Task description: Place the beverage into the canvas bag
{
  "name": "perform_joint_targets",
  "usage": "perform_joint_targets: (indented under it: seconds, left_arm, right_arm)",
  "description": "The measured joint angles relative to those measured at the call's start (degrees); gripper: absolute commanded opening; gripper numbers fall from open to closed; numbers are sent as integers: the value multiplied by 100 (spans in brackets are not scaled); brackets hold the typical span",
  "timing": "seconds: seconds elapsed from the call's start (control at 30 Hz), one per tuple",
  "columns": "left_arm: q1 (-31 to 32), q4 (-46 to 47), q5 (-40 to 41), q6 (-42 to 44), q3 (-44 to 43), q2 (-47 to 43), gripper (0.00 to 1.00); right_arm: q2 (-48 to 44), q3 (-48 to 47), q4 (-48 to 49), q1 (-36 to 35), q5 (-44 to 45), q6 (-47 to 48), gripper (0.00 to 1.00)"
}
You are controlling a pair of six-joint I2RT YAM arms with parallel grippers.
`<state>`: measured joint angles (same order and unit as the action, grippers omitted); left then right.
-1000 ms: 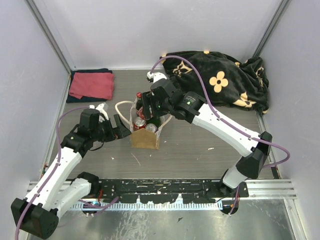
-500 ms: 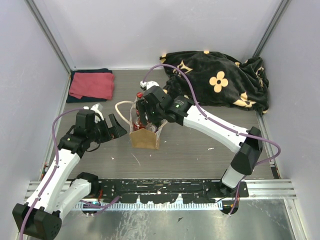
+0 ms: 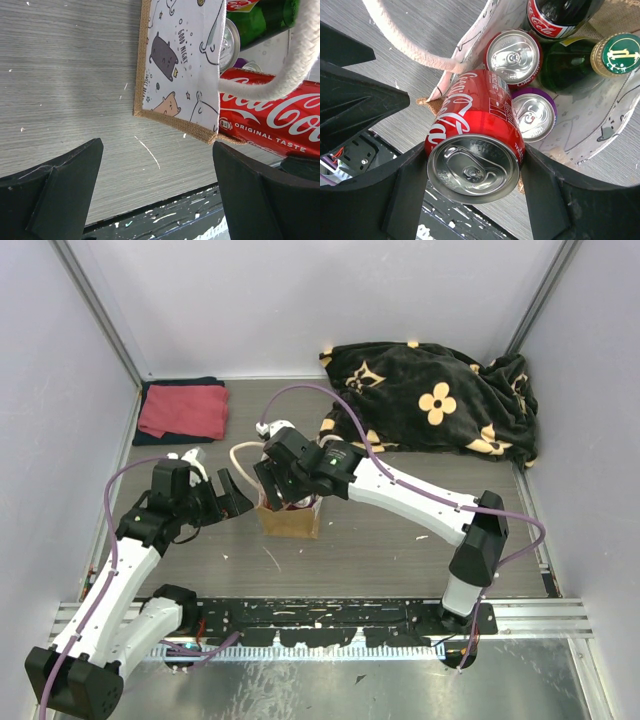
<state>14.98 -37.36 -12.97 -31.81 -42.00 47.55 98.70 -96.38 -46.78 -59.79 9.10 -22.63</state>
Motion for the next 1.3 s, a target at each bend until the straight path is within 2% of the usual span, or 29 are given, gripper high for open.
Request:
perform_joint_targets:
  seconds: [0.93, 1.3]
  left_arm:
    - [0, 7, 0, 162, 107, 2, 98]
    - [0, 15, -2, 177, 133, 2, 98]
  right_arm:
    - [1036, -1102, -796, -162, -48, 254, 1]
    - [1440, -1172, -863, -170, -66, 332, 1]
